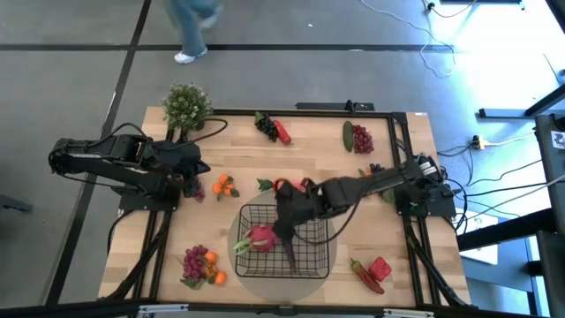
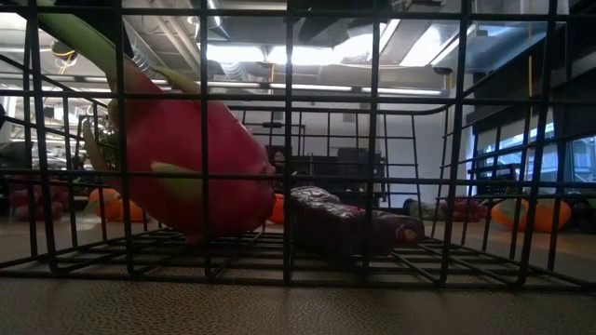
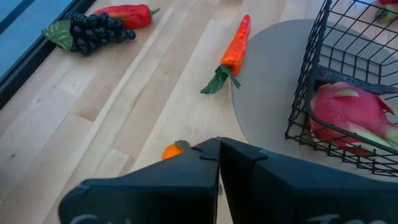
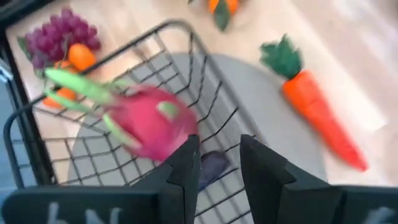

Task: Build produce basket
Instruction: Put the carrot into the black wire basket

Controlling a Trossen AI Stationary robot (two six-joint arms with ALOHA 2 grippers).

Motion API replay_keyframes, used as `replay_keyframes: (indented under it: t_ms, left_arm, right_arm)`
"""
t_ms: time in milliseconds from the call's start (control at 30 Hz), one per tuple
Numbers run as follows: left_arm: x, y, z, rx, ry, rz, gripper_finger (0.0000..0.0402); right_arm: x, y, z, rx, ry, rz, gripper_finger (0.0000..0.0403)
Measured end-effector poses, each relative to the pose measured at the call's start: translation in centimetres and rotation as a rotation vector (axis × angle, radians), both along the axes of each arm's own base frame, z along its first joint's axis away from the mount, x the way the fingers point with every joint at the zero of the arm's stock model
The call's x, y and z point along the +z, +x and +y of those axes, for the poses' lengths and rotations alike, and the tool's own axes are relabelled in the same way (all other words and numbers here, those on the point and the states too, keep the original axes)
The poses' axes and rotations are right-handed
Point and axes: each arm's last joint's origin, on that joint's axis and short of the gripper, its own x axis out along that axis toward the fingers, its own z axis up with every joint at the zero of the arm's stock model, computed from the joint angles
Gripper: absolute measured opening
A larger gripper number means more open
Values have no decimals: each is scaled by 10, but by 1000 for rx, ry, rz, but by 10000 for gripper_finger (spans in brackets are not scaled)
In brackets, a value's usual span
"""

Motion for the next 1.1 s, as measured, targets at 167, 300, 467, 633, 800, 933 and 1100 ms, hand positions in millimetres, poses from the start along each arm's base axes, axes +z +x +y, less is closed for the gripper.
replay_keyframes:
  t_ms: [167, 300, 467, 633, 800, 933, 1100]
  left_arm:
    - [0, 0, 0, 0, 0, 1, 0]
    - [0, 0, 1, 26, 12, 1, 0]
    - [0, -1, 3, 96, 55, -6, 0]
    - [1, -1, 4, 131, 85, -10, 0]
    - [1, -1, 5, 135, 87, -10, 0]
    - [1, -1, 5, 136, 86, -11, 0]
    - [1, -1, 4, 157, 62, -25, 0]
  right_arm:
    - [11, -6, -27, 30, -45, 44, 100]
    - [16, -12, -54, 119, -91, 121, 100]
    - [13, -14, -95, 295, -50, 230, 100]
    - [9, -13, -136, 456, -30, 249, 100]
    - [-2, -16, -156, 584, 12, 286, 100]
    - [-27, -19, -161, 612, 31, 354, 100]
    - [-67, -18, -166, 591, 22, 360, 100]
